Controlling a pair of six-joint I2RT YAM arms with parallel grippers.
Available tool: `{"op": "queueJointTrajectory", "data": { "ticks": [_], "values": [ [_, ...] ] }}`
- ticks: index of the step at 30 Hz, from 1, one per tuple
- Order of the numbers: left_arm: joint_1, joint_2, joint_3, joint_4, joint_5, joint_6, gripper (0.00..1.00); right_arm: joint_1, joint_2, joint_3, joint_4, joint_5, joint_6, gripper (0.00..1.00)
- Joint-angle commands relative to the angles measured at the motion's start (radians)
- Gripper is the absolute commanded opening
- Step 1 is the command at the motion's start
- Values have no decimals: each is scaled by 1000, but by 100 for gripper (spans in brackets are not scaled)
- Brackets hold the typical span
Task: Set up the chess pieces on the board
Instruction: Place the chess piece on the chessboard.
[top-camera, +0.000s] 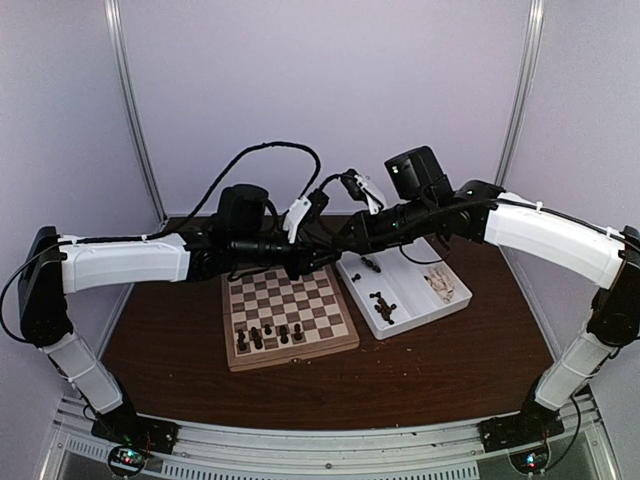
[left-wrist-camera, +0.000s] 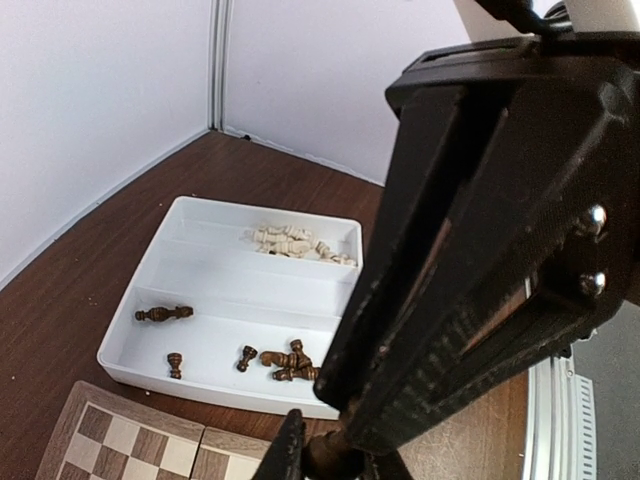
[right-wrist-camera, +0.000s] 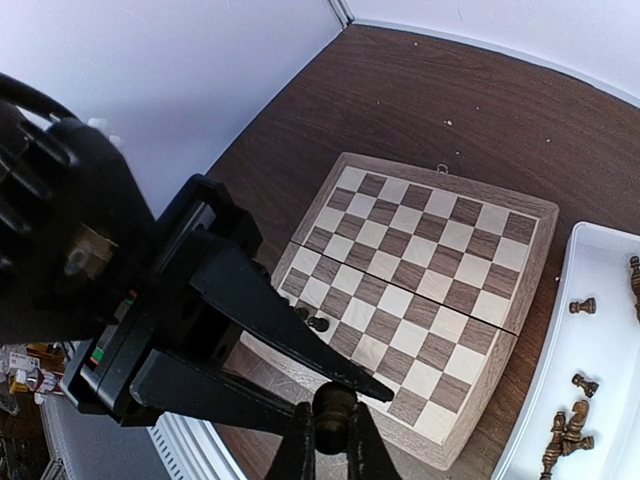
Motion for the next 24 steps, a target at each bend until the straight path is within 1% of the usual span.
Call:
{"op": "queueJointTrajectory", "data": {
  "ticks": [1,8,12,15,19,24],
  "values": [
    [-6,-7,-4,90,9,-11,8,7,10,1,35,-8,22,0],
    [-6,-6,-21,115,4,-18,14,4,4,-7,26,29,22,0],
    [-6,-10,-32,117,5,-16,14,2,5,-3,19,36,25,0],
    [-6,-12,-41,125,8,-16,19,-1,5,-4,17,44,30,0],
    [-6,-20,-55,134,9,-9,21,-10,4,-1,12,37,38,0],
    [-6,-30,-67,137,18,10,29,-13,5,1,-6,32,41,0]
  ]
}}
